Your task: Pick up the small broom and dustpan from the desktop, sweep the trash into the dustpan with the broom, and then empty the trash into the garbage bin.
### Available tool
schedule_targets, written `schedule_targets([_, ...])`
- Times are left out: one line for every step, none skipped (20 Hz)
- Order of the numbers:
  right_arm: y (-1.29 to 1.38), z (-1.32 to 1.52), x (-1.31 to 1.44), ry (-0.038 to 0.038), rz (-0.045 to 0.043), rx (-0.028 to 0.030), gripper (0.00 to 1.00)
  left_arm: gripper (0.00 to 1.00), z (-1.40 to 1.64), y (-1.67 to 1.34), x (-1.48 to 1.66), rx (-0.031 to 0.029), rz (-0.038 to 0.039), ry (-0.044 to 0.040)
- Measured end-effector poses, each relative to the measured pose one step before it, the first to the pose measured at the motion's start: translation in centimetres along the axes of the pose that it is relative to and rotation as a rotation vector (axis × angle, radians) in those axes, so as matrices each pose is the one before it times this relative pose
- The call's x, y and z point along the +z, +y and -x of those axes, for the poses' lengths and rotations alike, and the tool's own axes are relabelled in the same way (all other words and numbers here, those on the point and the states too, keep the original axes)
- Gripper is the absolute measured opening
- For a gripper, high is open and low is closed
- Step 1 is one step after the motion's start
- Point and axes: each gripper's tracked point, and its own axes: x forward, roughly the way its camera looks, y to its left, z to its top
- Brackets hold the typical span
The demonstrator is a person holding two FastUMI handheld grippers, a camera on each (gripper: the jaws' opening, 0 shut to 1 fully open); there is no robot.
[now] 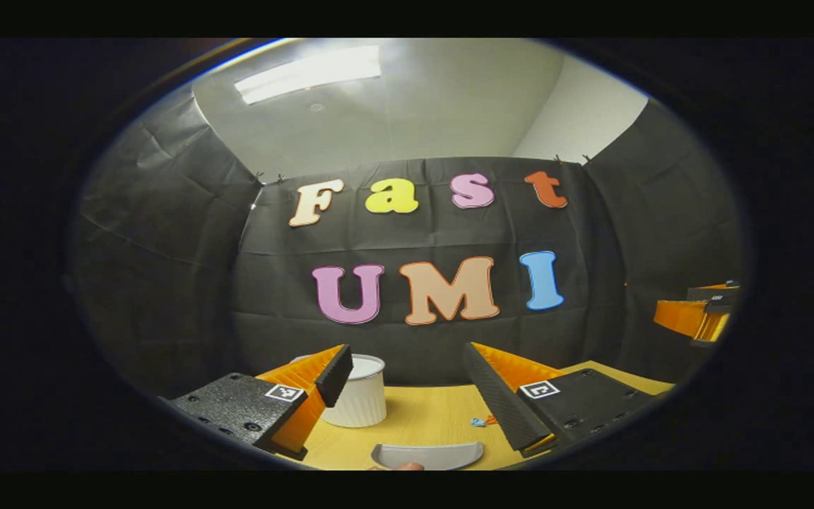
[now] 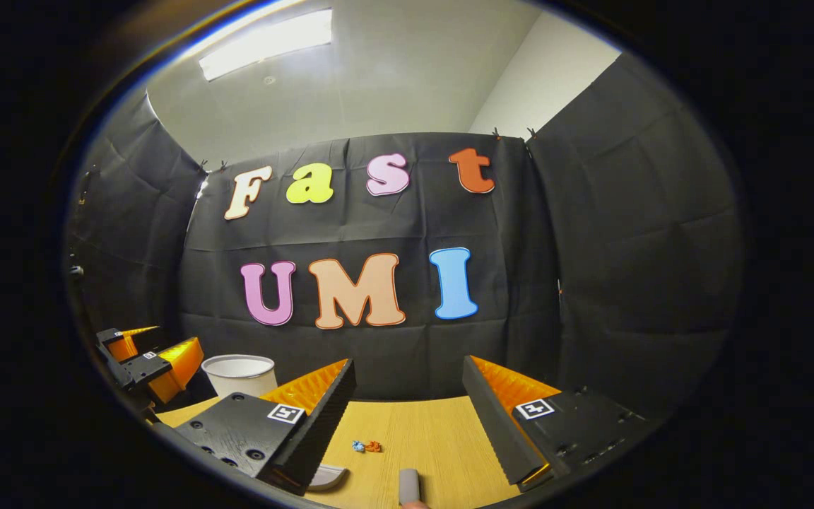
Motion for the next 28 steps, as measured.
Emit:
schedule_targets([-0.098, -0.006, -0.051, 0.00314, 0.00064, 0.00202, 0.92, 0.94, 0.054, -0.110, -0.146, -0.00043, -0.00123, 0.00197])
schedule_targets([-0.049, -0.067, -0.069, 0.00320, 0.00217, 0.00521, 0.92, 0.99, -0.023, -0.182, 0.060, -0.00147, -0.00150, 0.00340])
schedule_targets([0.052, -0.117, -0.106, 0.00325, 0.00570, 0.00489, 0.92, 0.94, 0.121, -0.130, -0.110, -0.00110, -0.00036, 0.00394])
schedule_targets([-0.192, 0.021, -0.271, 0.00622, 0.00745, 0.00239, 0.95, 0.94, 0.094, -0.152, -0.126, -0.00016, -0.00055, 0.00432])
schedule_targets([-0.220, -0.089, -0.146, 0.00678, 0.00334, 0.00270, 0.95, 0.94, -0.026, -0.202, -0.176, -0.00050, -0.00016, 0.00599])
schedule_targets([-0.152, 0.018, -0.189, 0.00741, -0.00128, 0.00302, 0.92, 0.95, 0.093, -0.159, -0.146, 0.00096, 0.00000, 0.00428])
schedule_targets([-0.024, -0.060, -0.224, 0.00721, -0.00255, 0.00520, 0.92, 0.95, 0.293, -0.189, -0.110, -0.00100, 0.00265, 0.00442])
schedule_targets([-0.141, 0.119, -0.201, 0.00611, -0.00083, 0.00493, 0.92, 0.95, 0.144, -0.318, -0.022, -0.00069, 0.00219, 0.00306])
schedule_targets([-0.079, -0.014, -0.286, 0.00708, 0.00346, 0.00634, 0.92, 0.94, 0.007, -0.156, -0.165, 0.00285, -0.00017, 0.00361])
schedule_targets([0.023, 0.130, -0.163, 0.00463, 0.00442, 0.00963, 0.92, 0.95, 0.140, -0.171, 0.081, 0.00343, -0.00296, 0.00180])
schedule_targets([-0.042, -0.086, -0.121, 0.00670, 0.00438, 0.01001, 0.92, 0.95, 0.035, -0.088, 0.054, 0.00480, -0.00450, 0.00206])
schedule_targets([-0.038, 0.112, -0.340, 0.00589, 0.00042, 0.01158, 0.92, 0.95, 0.195, -0.142, -0.041, 0.00248, -0.00372, 0.00224])
schedule_targets([0.039, -0.021, -0.477, 0.01286, -0.00302, 0.01404, 0.92, 0.95, 0.130, -0.301, -0.438, 0.00076, -0.00041, 0.00791])
schedule_targets([0.023, -0.074, -0.988, 0.02307, -0.00406, 0.01624, 0.92, 0.95, 0.155, -0.199, -0.739, 0.00619, -0.00046, 0.02286])
schedule_targets([-0.040, -0.052, -1.200, 0.03423, -0.00287, 0.02211, 0.92, 0.99, 0.434, -0.077, -0.847, 0.00622, 0.00092, 0.02473])
schedule_targets([-0.064, -0.101, -0.806, 0.02324, 0.00049, 0.01475, 0.92, 0.95, 0.184, -0.154, -0.466, 0.00526, -0.00027, 0.01544])
schedule_targets([-0.186, 0.007, -0.990, 0.02611, 0.00031, 0.01611, 0.92, 0.94, 0.200, 0.040, -0.853, 0.00444, -0.00462, 0.02152])
schedule_targets([-0.220, 0.074, -0.772, 0.02067, -0.00007, 0.01392, 0.92, 0.95, 0.037, -0.114, -0.823, -0.00038, -0.00302, 0.02538])
schedule_targets([-0.293, -0.201, -0.799, 0.01567, -0.00037, 0.00737, 0.92, 0.99, 0.061, -0.329, -0.956, -0.00985, -0.00408, 0.03078])
schedule_targets([-0.241, -0.206, -1.083, 0.02364, -0.00038, 0.00409, 0.92, 0.94, -0.015, -0.022, -1.128, -0.00176, -0.00650, 0.03569])
schedule_targets([0.135, -0.447, -1.021, 0.02905, -0.00155, 0.00935, 0.92, 0.95, -0.071, -0.016, -1.423, -0.00927, -0.00172, 0.03923])
schedule_targets([0.446, -0.741, -1.049, 0.02875, -0.00058, 0.01117, 0.92, 0.95, -0.046, -0.035, -1.195, -0.01319, 0.00507, 0.03372])
schedule_targets([0.298, -0.642, -1.098, 0.02772, 0.00119, 0.00885, 0.92, 0.94, -0.321, -0.048, -1.410, -0.01133, 0.00674, 0.04034])
schedule_targets([0.113, -0.437, -1.250, 0.02753, 0.00405, 0.00232, 0.92, 0.95, -0.442, 0.195, -1.466, -0.00871, 0.00701, 0.04848])
schedule_targets([0.198, -0.781, -1.337, 0.03505, 0.00339, -0.00359, 0.92, 0.95, -0.459, 0.137, -1.816, -0.00748, 0.01148, 0.05223])
schedule_targets([0.126, -0.593, -1.485, 0.03202, 0.00059, -0.00453, 0.92, 1.00, -0.444, 0.128, -1.776, -0.00862, 0.01612, 0.05237])
schedule_targets([0.149, -0.712, -1.271, 0.03109, 0.00197, -0.00663, 0.92, 0.95, -0.656, 0.121, -1.355, -0.00725, 0.01564, 0.04413])
schedule_targets([0.133, -0.831, -1.355, 0.03221, 0.00202, -0.00646, 0.92, 0.95, -0.470, 0.226, -1.303, -0.00233, 0.00767, 0.03982])
